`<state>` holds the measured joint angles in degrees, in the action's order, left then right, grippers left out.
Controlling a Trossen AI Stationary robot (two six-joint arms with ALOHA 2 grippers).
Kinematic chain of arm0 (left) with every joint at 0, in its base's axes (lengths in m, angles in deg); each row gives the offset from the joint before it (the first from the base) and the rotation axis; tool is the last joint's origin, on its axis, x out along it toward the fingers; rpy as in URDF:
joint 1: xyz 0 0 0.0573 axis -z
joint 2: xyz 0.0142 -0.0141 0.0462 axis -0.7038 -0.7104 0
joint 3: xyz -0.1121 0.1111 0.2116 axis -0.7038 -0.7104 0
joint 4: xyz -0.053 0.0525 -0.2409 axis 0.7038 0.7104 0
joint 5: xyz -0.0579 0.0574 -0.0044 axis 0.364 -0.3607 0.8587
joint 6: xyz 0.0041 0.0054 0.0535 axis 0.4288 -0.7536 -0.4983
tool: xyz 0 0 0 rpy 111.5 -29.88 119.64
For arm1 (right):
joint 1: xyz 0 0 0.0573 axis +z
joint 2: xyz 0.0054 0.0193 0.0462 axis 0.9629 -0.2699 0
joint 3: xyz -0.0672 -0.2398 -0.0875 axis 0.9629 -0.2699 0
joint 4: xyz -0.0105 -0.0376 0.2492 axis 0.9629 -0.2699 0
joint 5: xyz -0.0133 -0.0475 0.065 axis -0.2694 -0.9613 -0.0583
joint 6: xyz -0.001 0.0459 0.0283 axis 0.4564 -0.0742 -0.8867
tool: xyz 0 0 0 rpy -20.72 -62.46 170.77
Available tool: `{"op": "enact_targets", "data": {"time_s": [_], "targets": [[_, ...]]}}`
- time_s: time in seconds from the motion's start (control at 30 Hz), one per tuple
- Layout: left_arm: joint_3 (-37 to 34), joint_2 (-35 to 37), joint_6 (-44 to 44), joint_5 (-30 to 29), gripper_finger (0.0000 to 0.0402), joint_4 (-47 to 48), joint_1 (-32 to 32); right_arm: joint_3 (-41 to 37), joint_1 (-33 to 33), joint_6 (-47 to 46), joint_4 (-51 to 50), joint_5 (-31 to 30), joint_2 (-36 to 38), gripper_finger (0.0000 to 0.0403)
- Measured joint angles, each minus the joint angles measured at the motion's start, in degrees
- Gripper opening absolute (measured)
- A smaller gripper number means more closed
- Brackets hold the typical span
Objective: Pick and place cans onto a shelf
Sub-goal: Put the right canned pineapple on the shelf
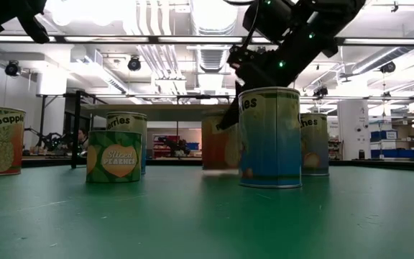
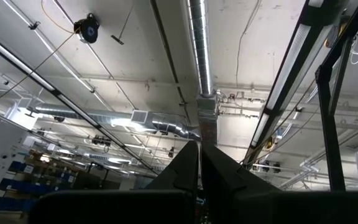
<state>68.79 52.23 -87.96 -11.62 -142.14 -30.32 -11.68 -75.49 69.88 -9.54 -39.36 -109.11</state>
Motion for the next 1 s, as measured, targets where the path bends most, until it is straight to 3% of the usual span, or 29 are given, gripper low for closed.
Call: {"op": "enact_targets", "data": {"time_s": [0.23,0.43,0.57,0.83,1.0], "targets": [[0.0,0.0,0.0,0.0,0.0,-0.02,0.0,0.67,0.11,-5.37,-2.35,2.25,5.65,0.0259],[0.0,0.0,0.02,0.0,0.0,-0.09,0.0,8.83,1.68,-7.26,-10.34,3.01,8.01,0.0259],[0.0,0.0,0.01,0.0,0.0,-0.09,0.0,16.72,1.36,-6.66,-14.78,2.58,5.95,0.0259],[0.0,0.02,0.02,0.02,0.0,-0.47,0.0,33.02,-3.12,-1.52,-20.41,-10.21,-0.27,0.0259],[0.0,0.02,0.02,0.02,0.0,-0.66,0.0,41.84,-8.0,-0.15,-26.75,-10.89,-6.32,0.026]]}}
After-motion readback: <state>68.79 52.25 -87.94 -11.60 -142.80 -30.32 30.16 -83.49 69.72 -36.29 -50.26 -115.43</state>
